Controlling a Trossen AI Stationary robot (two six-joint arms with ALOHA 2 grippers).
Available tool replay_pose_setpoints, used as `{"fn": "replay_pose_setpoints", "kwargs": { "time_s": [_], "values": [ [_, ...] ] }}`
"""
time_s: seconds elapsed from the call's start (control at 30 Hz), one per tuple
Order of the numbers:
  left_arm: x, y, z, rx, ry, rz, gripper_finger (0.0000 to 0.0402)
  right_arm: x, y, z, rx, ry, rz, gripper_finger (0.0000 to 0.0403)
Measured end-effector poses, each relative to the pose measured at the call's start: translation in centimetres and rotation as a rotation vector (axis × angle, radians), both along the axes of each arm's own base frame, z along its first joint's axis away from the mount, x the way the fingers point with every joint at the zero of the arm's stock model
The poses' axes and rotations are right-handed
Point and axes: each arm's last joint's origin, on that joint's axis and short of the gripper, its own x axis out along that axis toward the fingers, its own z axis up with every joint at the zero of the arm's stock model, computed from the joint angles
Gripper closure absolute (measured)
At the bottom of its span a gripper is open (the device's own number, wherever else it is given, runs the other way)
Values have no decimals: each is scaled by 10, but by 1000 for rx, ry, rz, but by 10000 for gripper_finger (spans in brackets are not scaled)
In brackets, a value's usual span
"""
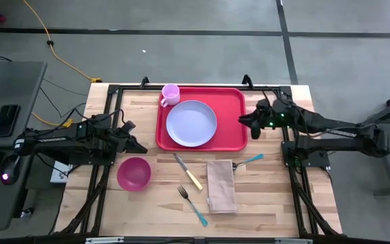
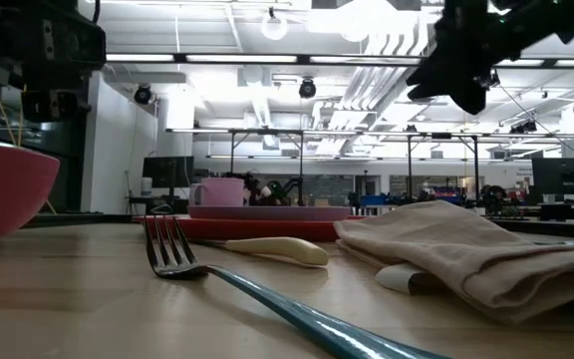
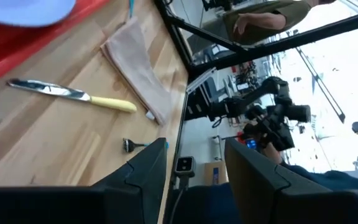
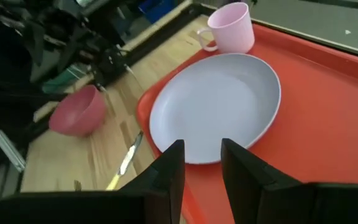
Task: Set up tray
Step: Put the pink bowl on top of the light blue plate on the orange serving tray
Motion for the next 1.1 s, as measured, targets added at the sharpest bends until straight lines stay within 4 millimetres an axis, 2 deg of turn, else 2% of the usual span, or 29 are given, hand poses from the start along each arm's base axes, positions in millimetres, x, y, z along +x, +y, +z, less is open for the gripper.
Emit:
{"fn": "replay_pose_setpoints", "kwargs": {
  "time_s": [0.23,0.53,0.77,1.1],
  "values": [
    [0,-1,0,-82,27,-26,208,-10,8,-15,-14,-100,-2,320],
    [-2,-4,-2,-146,72,-102,208,-10,14,-27,-42,-99,-15,320],
    [-6,-4,-14,-179,211,-101,208,-17,15,-23,-92,-113,-13,320],
    [-9,-5,-20,-198,276,-120,208,-46,20,-8,-170,-196,-91,320]
  ]
}}
